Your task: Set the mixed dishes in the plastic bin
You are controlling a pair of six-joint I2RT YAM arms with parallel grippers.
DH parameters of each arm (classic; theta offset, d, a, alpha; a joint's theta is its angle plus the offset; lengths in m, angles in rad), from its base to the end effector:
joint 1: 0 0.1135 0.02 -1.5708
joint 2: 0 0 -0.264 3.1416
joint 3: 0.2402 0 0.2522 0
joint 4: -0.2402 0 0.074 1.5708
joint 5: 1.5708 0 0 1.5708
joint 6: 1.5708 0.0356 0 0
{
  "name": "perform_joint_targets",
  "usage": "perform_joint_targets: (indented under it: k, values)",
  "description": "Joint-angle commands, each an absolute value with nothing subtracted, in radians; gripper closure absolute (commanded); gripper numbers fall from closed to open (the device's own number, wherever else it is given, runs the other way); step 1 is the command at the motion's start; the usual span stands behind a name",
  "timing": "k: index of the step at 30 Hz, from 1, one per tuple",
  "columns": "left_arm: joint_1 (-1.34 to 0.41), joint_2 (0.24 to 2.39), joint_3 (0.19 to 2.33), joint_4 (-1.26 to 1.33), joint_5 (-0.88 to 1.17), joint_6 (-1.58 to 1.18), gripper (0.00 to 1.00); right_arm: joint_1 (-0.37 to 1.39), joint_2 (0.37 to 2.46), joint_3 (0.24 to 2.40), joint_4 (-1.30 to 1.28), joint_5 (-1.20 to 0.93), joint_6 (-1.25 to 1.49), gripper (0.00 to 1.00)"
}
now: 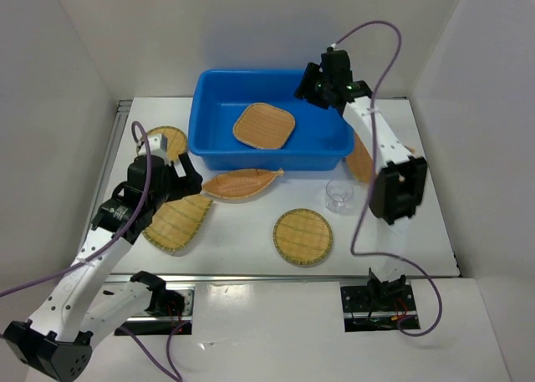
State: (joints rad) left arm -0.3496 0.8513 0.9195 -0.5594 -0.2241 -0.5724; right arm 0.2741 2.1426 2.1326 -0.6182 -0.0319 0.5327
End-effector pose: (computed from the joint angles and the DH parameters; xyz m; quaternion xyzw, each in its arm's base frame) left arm 0.1739 -0.0550 0.3373 -0.1519 0.8408 -0.1413 0.5001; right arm 0.4782 0.1356 0.3286 0.1077 0.8844 0.1913 0.4120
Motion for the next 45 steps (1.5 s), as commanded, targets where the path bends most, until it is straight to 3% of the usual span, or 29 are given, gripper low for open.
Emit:
perform_joint_targets:
  k: [1,6,8,9,11,12,15,20,24,25,28,32,45]
  values:
    - [-0.345,0.833,0.908,-0.506,-0.25,-0.561,0.0,0.339,1.838,1.903,-0.488,0.003,0.482,0.37]
    - [-0.325,0.747,0.832,-0.541,-0.245,-0.757,0.0,0.35,1.539,1.646,-0.472,-0.003,0.482,0.36]
    - [-0.325,0.733,0.808,-0.569,-0.245,-0.828,0.06,0.35,1.468,1.547,-0.482,-0.012,0.494,0.36]
    - [-0.325,0.724,0.808,-0.604,-0.262,-0.845,0.12,0.35,1.436,1.52,-0.494,-0.012,0.508,0.36]
    - [-0.325,0.7,0.808,-0.659,-0.345,-0.943,0.36,0.35,1.349,1.453,-0.508,-0.012,0.517,0.36]
    - [-0.316,0.684,0.808,-0.695,-0.369,-0.978,0.36,0.35,1.324,1.434,-0.529,-0.012,0.517,0.36]
    - [-0.316,0.641,0.799,-0.719,-0.388,-1.058,0.23,0.35,1.232,1.381,-0.577,0.003,0.517,0.34]
    - [-0.316,0.641,0.743,-0.665,-0.267,-1.083,0.18,0.333,1.202,1.35,-0.716,0.173,0.548,0.34]
    - [-0.316,0.641,0.723,-0.612,-0.203,-1.095,0.17,0.2,1.258,1.277,-0.71,0.262,0.58,0.31]
    - [-0.316,0.641,0.738,-0.612,-0.202,-1.076,0.17,0.099,1.267,1.263,-0.692,0.262,0.592,0.3]
    - [-0.316,0.641,0.765,-0.612,-0.228,-1.03,0.14,-0.129,1.289,1.203,-0.6,0.149,0.638,0.3]
    - [-0.316,0.631,0.788,-0.621,-0.251,-0.996,0.13,-0.271,1.336,1.138,-0.529,0.12,0.664,0.3]
    - [-0.334,0.621,0.798,-0.581,-0.271,-0.85,0.1,-0.282,1.646,1.046,-0.391,0.04,0.747,0.34]
